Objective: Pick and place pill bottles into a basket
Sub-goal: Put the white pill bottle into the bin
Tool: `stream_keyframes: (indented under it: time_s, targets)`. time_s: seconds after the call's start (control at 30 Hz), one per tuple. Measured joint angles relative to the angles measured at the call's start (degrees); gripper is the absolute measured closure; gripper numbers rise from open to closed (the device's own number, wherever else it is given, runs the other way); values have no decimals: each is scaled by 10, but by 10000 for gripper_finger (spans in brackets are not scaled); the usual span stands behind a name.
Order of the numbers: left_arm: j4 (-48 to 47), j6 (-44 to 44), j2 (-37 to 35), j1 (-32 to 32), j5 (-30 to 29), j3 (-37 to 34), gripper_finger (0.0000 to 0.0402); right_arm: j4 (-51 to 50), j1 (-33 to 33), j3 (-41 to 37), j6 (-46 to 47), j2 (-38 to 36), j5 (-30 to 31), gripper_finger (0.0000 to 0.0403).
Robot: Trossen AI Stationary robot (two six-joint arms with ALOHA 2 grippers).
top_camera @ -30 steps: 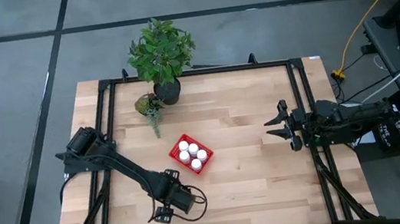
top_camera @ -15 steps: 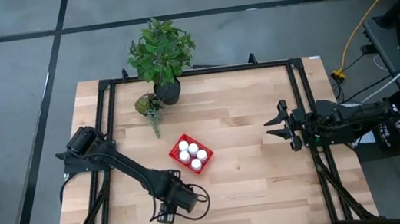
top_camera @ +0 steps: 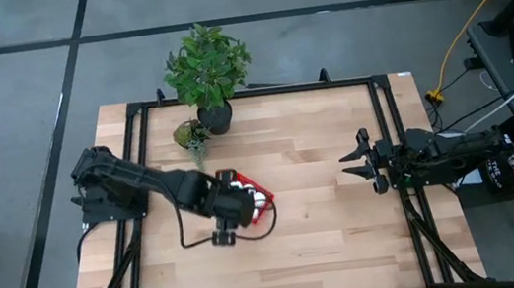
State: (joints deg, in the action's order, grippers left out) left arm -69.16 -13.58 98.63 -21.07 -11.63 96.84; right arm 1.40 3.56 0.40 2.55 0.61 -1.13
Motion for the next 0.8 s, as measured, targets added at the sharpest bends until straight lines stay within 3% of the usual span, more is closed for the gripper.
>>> stream_keyframes:
  time_s: [0.23,0.8]
  targets:
    - [-111,68,-8,55,-17,-20,230,0,0,0,0,0,0,266]
    - [25,100,-85,113,33,-195,230,0,0,0,0,0,0,266]
